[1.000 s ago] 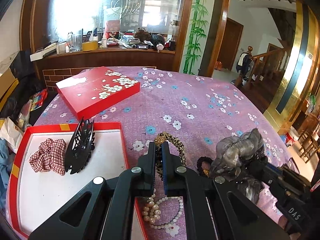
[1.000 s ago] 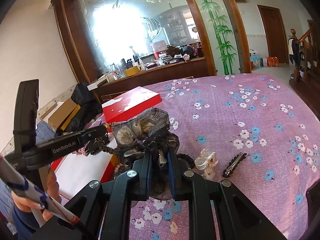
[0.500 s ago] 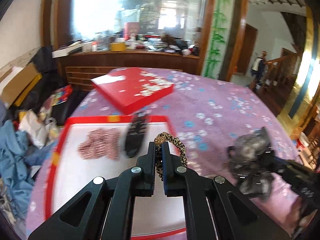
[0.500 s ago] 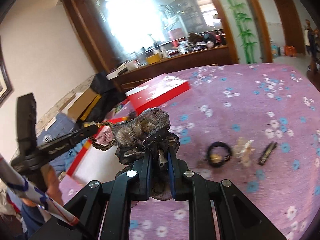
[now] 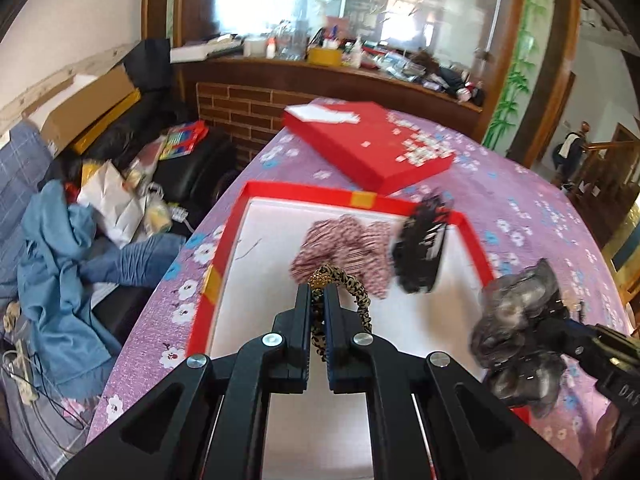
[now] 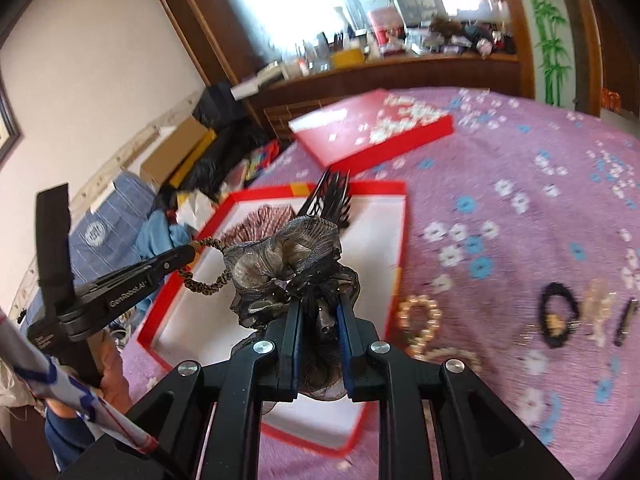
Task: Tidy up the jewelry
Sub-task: 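Open the left tool over the red box dropping the leopard tie while the right tool drops the grey scrunchie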
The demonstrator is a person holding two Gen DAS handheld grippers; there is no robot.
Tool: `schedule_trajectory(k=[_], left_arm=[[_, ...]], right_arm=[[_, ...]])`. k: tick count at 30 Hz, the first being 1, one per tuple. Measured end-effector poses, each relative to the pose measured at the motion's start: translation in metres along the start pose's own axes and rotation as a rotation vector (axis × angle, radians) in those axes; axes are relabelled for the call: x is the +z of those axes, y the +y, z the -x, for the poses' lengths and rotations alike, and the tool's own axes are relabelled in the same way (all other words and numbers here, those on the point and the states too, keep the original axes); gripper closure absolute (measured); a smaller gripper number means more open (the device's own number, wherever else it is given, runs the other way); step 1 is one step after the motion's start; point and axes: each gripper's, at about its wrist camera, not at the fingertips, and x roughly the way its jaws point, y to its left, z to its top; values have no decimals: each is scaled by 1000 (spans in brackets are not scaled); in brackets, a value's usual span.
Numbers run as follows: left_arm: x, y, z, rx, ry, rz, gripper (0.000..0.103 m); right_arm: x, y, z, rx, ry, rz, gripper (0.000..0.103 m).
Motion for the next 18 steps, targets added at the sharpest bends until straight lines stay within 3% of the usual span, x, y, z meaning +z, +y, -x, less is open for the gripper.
schedule_trajectory(k=[6,12,14,16,18], left_arm=[[1,17,-22,11,42,52,98],[-2,22,-29,12,55,74,97],[-2,22,-28,9,52,67,97],[-1,21,-26,7,44,67,95],[-1,20,-23,2,36,70,88]], right_arm=[[6,13,-44,-4,67,-18,85],[12,24,-67,-31,65,-8,77],[12,27,-67,-43,60,8,69],[11,27,-64,-44,56,17,55],[11,26,-59,-38,46,19,54]])
